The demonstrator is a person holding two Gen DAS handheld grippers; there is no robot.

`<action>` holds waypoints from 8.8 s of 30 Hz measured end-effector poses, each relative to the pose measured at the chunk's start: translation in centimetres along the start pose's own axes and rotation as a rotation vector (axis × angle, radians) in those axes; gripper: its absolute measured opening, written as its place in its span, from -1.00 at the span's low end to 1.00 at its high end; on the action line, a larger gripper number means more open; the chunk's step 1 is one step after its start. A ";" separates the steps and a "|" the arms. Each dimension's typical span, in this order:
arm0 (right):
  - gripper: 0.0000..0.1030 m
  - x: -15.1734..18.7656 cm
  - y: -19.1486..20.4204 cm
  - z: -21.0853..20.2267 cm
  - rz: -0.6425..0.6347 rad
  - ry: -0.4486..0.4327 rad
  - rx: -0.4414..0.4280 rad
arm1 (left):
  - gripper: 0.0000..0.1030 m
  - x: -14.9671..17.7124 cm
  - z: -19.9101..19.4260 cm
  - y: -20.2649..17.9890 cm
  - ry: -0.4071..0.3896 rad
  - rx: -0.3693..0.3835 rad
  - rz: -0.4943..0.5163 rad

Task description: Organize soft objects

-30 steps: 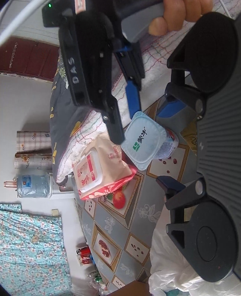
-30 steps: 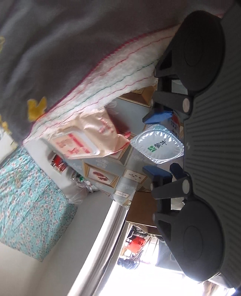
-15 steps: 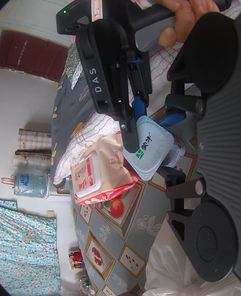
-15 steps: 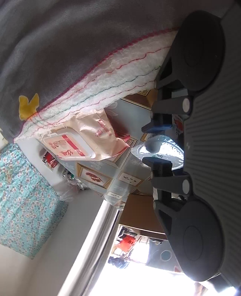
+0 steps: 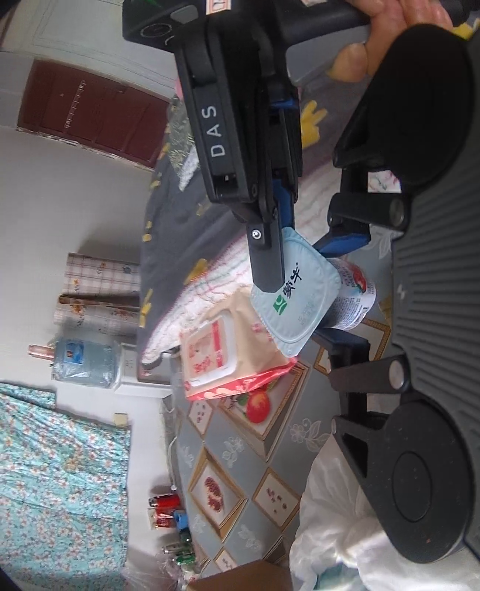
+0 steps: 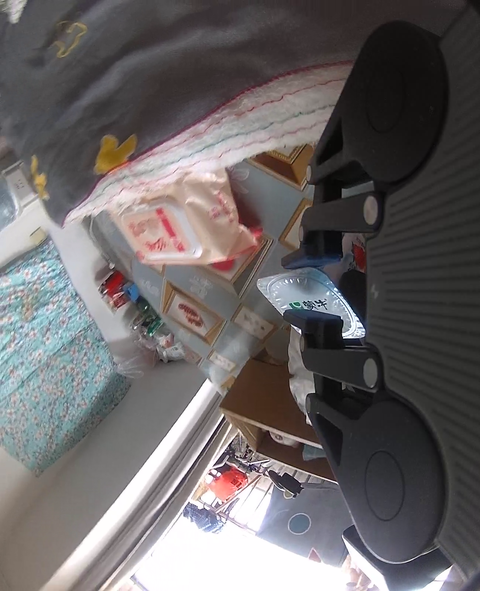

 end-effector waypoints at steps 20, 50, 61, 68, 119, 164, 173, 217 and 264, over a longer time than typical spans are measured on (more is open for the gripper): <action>-0.56 5.3 24.7 14.9 -0.208 0.345 -0.332 | -0.16 0.8 -19.3 17.9 -0.097 -0.352 -0.210; -0.47 12.9 27.4 31.0 -0.329 0.815 -0.092 | -0.07 8.1 -14.5 31.5 0.259 -0.300 -0.336; -0.20 12.9 28.0 30.8 -0.334 0.815 -0.092 | 0.13 7.6 -16.4 31.6 0.233 -0.287 -0.357; -0.17 11.9 28.3 29.0 -0.318 0.760 -0.121 | 0.13 7.0 -18.3 30.6 0.183 -0.309 -0.344; -0.30 5.3 -3.5 5.0 0.029 0.410 0.145 | -0.02 8.8 1.7 -2.2 0.152 -0.091 0.223; -0.30 9.9 30.7 20.1 -0.389 0.574 -0.229 | -0.03 8.2 -24.0 17.9 -0.194 -0.471 -0.252; -0.28 11.1 29.5 28.8 -0.270 0.730 -0.226 | -0.02 8.5 -22.3 24.1 -0.078 -0.495 -0.350; 0.98 20.4 26.1 7.8 -0.518 0.038 0.097 | 1.00 11.7 -30.3 24.2 -0.108 -0.525 -0.418; 0.98 22.4 25.5 6.2 -0.489 0.011 0.240 | 0.99 10.6 -28.0 20.4 0.016 -0.654 -0.271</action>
Point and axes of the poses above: each gripper's, at about its wrist camera, not at the fingertips, and z roughly the way its jaws point, y to its left, x to its underside, the point moved 1 cm from there along z, roughly the way its jaws point, and after that the axes turned 12 degrees about -x, right-handed, at the moved point
